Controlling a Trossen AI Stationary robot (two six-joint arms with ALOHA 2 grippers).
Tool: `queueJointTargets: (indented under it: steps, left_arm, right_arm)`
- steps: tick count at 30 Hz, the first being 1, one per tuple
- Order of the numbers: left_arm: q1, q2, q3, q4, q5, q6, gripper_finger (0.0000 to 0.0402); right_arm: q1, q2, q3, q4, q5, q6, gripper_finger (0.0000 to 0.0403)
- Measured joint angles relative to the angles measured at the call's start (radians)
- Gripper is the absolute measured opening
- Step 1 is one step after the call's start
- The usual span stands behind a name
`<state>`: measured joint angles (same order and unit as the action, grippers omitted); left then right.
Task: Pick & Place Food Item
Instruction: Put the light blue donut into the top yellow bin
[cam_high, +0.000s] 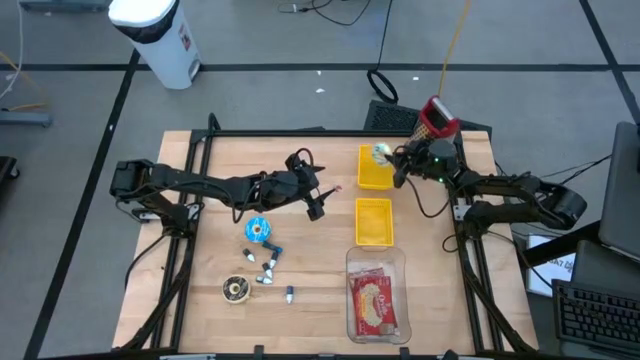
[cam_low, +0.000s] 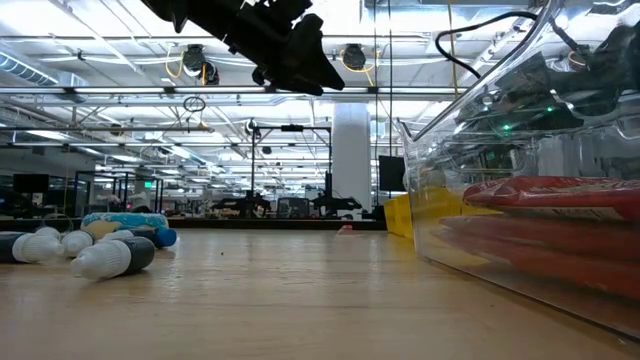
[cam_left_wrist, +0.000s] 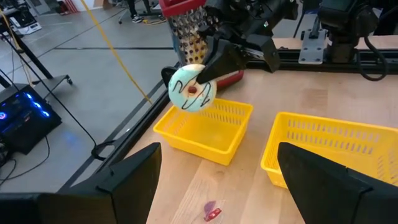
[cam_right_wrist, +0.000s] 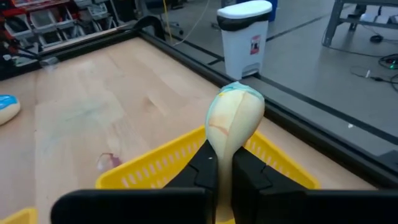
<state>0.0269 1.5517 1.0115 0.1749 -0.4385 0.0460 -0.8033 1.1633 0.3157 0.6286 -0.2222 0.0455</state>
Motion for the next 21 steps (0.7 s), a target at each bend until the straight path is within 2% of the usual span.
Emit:
queueJointTargets:
  steps: [11,17,21]
  left_arm:
    - [0.000,0.000,0.000,0.001,0.000,0.000,0.0324]
    - [0.000,0.000,0.000,0.001,0.001,-0.003,0.0324]
    - [0.000,0.000,0.000,0.001,0.002,-0.003,0.0324]
  right_arm:
    - [0.053,0.002,-0.003,-0.012,0.023,0.017,0.0010]
    - [0.055,0.001,-0.002,-0.038,0.107,-0.031,0.0018]
    - [0.058,0.000,-0.002,-0.042,0.090,-0.026,0.0021]
